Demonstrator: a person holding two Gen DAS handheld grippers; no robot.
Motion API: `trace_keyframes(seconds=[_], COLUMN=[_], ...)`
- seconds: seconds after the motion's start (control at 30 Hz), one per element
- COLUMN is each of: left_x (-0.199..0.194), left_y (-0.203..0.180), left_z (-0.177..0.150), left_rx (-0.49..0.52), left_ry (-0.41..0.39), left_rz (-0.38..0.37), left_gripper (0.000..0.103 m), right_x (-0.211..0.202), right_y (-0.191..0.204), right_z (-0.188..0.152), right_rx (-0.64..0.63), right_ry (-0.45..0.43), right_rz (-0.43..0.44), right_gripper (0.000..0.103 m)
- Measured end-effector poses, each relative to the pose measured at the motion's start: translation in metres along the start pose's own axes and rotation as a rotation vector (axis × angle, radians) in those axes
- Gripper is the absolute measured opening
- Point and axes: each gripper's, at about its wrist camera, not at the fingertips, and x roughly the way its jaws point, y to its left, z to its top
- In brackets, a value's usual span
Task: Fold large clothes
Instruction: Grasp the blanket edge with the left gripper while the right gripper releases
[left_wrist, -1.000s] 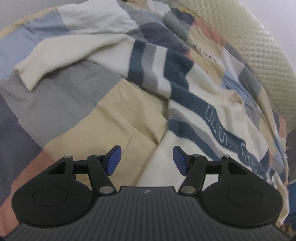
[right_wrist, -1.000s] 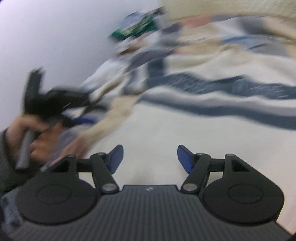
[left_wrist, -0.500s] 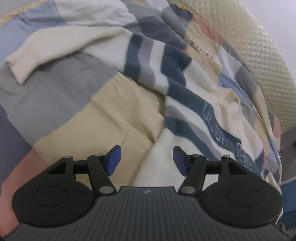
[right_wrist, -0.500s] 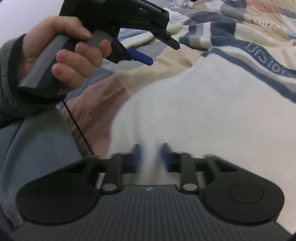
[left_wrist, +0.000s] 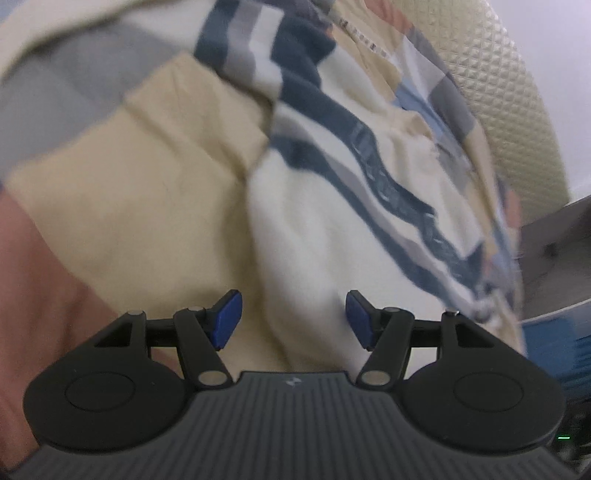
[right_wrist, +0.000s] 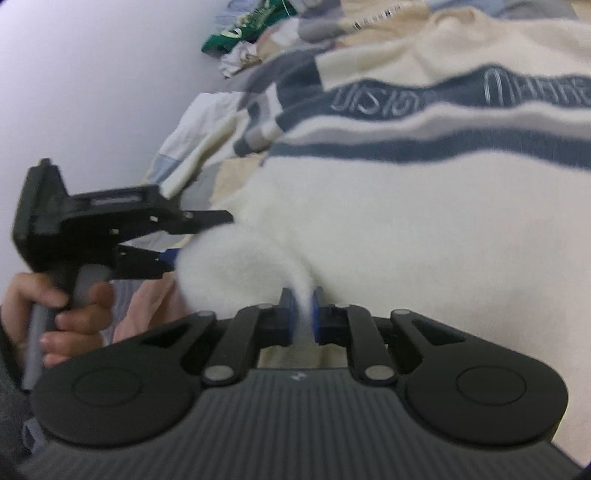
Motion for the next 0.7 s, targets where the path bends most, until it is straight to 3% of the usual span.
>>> trace_keyframes(seconds=[0.17, 0.23, 0.33, 0.4, 0.47, 0.6, 0.7], left_x=[-0.007, -0.004, 0.004, 0.01, 0.007, -0.023, -0.051], left_y=[-0.009, -0.016, -0.026, -0.031, -0.041, -0.052, -0.052], left_z=[-0.01, -0.011, -0.015, -0.02, -0.024, -0.019, -0.011], left_rx=[-0.022, -0.024, 0.017, 0.054, 0.117, 0.182, 0.23], left_ry=[0.063, 0.094, 0.148, 0.192, 0.18, 0.144, 0.132], left_rz=[-0.117, -0.131, -0.069, -0.029, 0.02, 0.052, 0.1], left_gripper=[0.066, 0.066, 0.053, 0.031, 0.012, 0.01, 0.01], right_x=[-0.002, -0.002, -0.007, -0.016, -0.028, -0.054, -0.071], right_y=[0.001, 0.001, 0.001, 0.0, -0.003, -0.013, -0.019], right_z=[0.0, -0.001, -0.001, 0.0, 0.001, 0.002, 0.004], right_rx=[0.014, 0.026, 0.035, 0.047, 0.069, 0.089, 0.08], right_ry=[-0.009, -0.006, -0.015, -0.038, -0.067, -0.135, -0.174], right_rz=[0.019, 0.039, 0.047, 0.045, 0.044, 0.01, -0.071], right_gripper=[0.015, 0.016, 0.019, 0.021, 0.025, 0.029, 0.029])
